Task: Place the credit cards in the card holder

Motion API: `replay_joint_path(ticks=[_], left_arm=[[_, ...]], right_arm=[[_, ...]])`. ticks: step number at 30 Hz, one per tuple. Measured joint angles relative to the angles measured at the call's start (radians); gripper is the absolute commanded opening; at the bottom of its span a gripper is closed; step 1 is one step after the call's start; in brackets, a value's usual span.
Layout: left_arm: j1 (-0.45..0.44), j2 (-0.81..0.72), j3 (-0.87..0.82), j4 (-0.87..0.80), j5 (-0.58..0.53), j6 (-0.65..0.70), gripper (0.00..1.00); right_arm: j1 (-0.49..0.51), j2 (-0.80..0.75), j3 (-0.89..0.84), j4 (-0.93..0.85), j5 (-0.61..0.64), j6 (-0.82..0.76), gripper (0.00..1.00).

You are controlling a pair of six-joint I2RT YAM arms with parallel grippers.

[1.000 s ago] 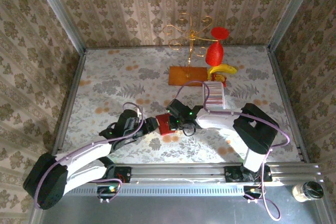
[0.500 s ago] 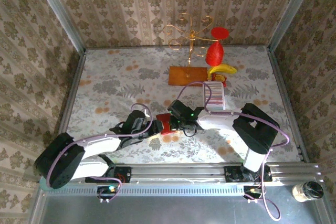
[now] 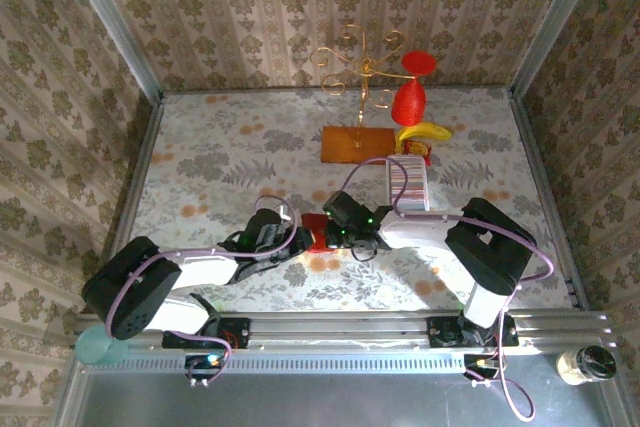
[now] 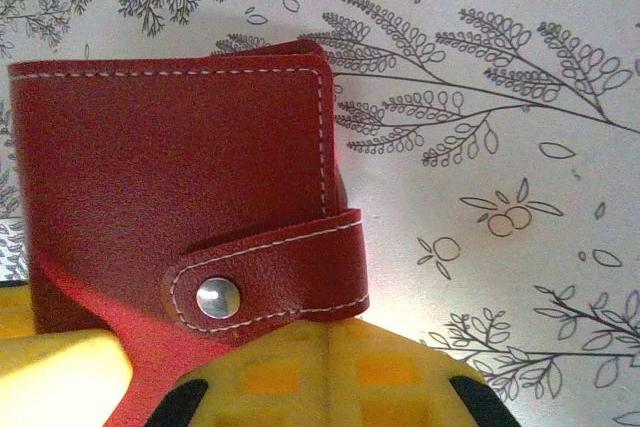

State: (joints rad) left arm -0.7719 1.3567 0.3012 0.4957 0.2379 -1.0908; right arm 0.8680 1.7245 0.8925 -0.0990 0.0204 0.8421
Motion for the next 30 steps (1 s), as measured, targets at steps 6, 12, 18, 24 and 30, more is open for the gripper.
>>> replay_joint_path(ticks=[6, 12, 18, 24, 30], left_arm=[[-0.002, -0.059, -0.008, 0.008, 0.013, 0.008, 0.00], [-0.010, -0.205, -0.007, -0.088, 0.016, 0.085, 0.00], [-0.047, -0.375, 0.035, -0.288, -0.024, 0.230, 0.00], [-0.056, -0.476, 0.039, -0.340, -0.058, 0.286, 0.00], [-0.078, -0.505, 0.039, -0.340, -0.078, 0.304, 0.00]], right_arm=[[0.000, -0.045, -0.043, 0.026, -0.006, 0.000, 0.07], [0.000, -0.195, -0.094, 0.011, -0.011, -0.002, 0.21], [0.004, -0.360, -0.091, -0.014, -0.010, -0.004, 0.40], [0.030, -0.391, -0.040, -0.046, -0.010, -0.002, 0.51], [0.061, -0.367, 0.024, -0.061, -0.010, -0.002, 0.53]])
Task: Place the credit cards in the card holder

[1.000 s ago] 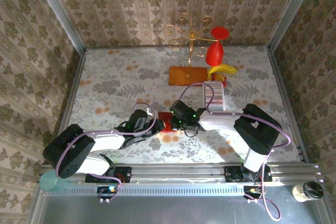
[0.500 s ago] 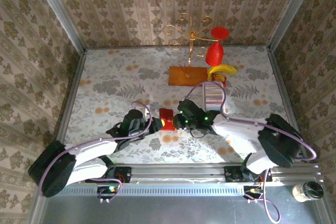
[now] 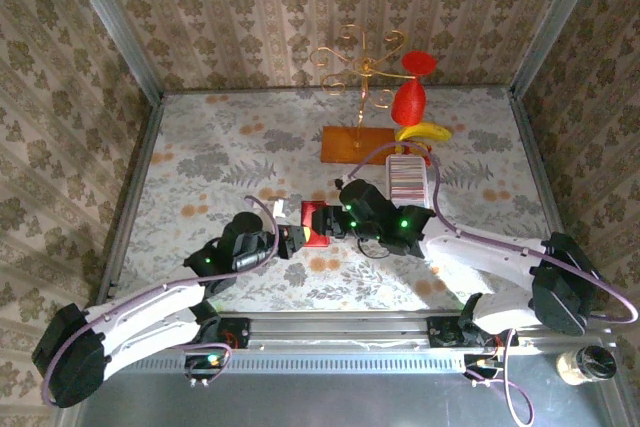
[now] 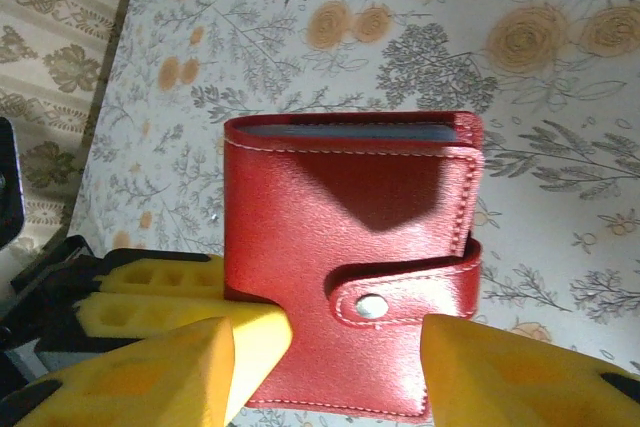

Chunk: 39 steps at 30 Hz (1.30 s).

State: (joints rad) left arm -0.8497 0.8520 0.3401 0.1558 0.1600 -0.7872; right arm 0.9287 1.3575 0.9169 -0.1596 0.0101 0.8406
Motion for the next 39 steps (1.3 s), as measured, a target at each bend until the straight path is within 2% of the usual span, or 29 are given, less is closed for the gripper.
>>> replay_joint_path(ticks=[10, 15, 24, 30, 39], left_arm=[[-0.003, -0.019, 0.000, 0.000, -0.019, 0.007, 0.00], [-0.008, -0.019, -0.006, 0.000, -0.034, 0.007, 0.00], [-0.015, -0.019, -0.010, 0.002, -0.037, 0.007, 0.00], [-0.019, -0.019, -0.014, 0.001, -0.038, 0.007, 0.00], [-0.021, -0.019, -0.017, 0.003, -0.041, 0.006, 0.00]], right_arm=[[0.004, 0.115, 0.048, -0.041, 0.002, 0.001, 0.51], [0.005, 0.142, 0.080, -0.072, 0.014, 0.000, 0.45], [0.016, 0.143, 0.090, -0.105, 0.063, -0.001, 0.20], [0.024, 0.143, 0.090, -0.106, 0.070, 0.001, 0.00], [0.025, 0.130, 0.079, -0.106, 0.079, 0.002, 0.00]])
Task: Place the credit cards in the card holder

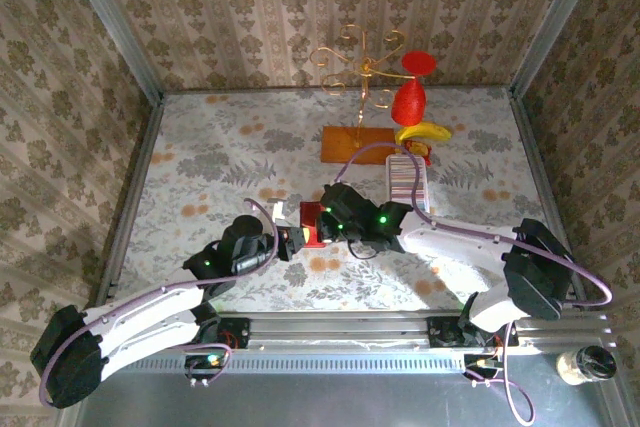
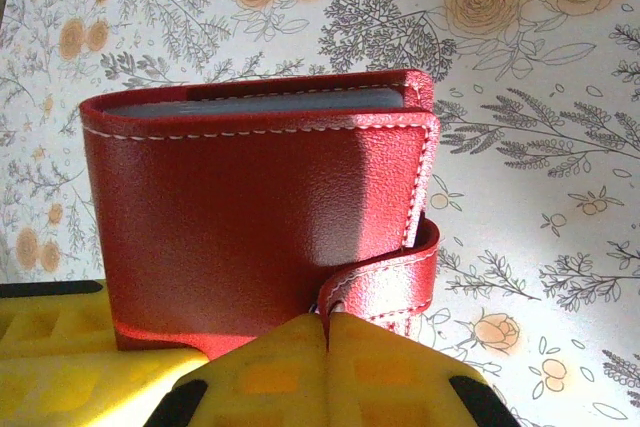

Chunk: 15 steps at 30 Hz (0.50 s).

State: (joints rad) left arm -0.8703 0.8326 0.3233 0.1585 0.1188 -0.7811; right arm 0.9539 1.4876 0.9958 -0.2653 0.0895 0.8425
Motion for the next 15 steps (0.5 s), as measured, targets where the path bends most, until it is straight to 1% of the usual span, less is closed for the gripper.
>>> replay_joint_path(ticks=[7, 15], left_arm=[[-0.002, -0.010, -0.005, -0.010, -0.014, -0.001, 0.00], [-0.002, -0.004, -0.008, -0.010, -0.013, -0.026, 0.00]], right_arm=[[-0.039, -0.041, -0.101, -0.036, 0.080, 0.007, 0.00], [-0.041, -0.083, -0.145, -0.002, 0.061, 0.006, 0.00]])
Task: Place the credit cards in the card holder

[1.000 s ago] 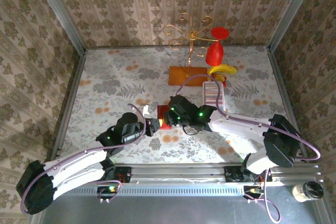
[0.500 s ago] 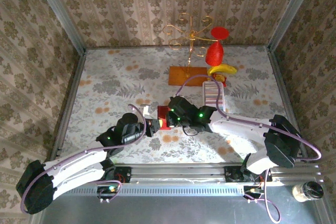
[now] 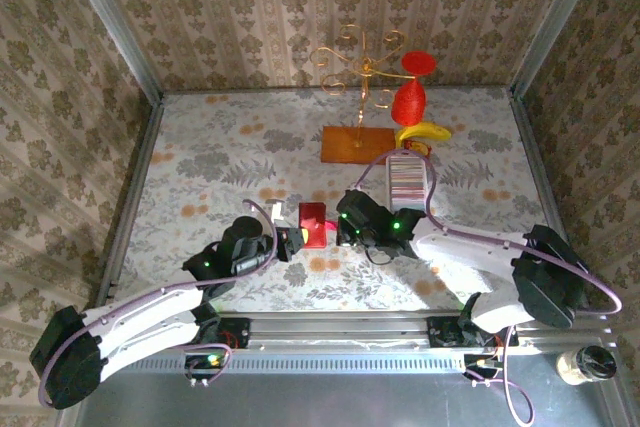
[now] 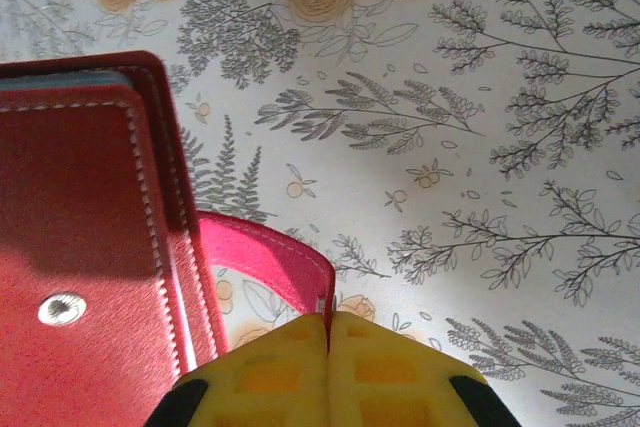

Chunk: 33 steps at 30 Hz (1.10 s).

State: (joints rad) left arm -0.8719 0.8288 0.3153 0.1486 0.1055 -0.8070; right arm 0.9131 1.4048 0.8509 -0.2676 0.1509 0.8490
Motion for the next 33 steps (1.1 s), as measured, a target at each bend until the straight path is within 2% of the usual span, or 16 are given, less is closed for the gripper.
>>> replay_joint_path(ticks=[8, 11, 15, 20, 23, 26, 33], left_arm=[[-0.016, 0.116, -0.001, 0.011, 0.018, -0.061, 0.16], [-0.024, 0.168, -0.001, 0.014, 0.021, -0.084, 0.27], [-0.024, 0.197, -0.001, -0.024, 0.001, -0.097, 0.55], [-0.024, 0.132, 0.019, -0.135, -0.063, -0.080, 0.72], [-0.024, 0.113, 0.040, -0.148, -0.072, -0.070, 0.77], [-0.024, 0.127, 0.055, -0.148, -0.071, -0.068, 0.77], [-0.024, 0.238, 0.098, -0.133, -0.046, -0.068, 0.66]], right_arm=[[0.000, -0.023, -0.055, 0.064, -0.085, 0.005, 0.00], [0.000, -0.023, -0.089, 0.082, -0.111, 0.017, 0.00], [0.001, -0.027, -0.097, 0.087, -0.134, 0.019, 0.00], [0.001, -0.063, -0.100, 0.108, -0.158, 0.020, 0.00], [0.002, -0.086, -0.103, 0.123, -0.168, 0.023, 0.00], [0.004, -0.103, -0.106, 0.138, -0.175, 0.023, 0.00], [0.004, -0.109, -0.106, 0.150, -0.184, 0.023, 0.00]])
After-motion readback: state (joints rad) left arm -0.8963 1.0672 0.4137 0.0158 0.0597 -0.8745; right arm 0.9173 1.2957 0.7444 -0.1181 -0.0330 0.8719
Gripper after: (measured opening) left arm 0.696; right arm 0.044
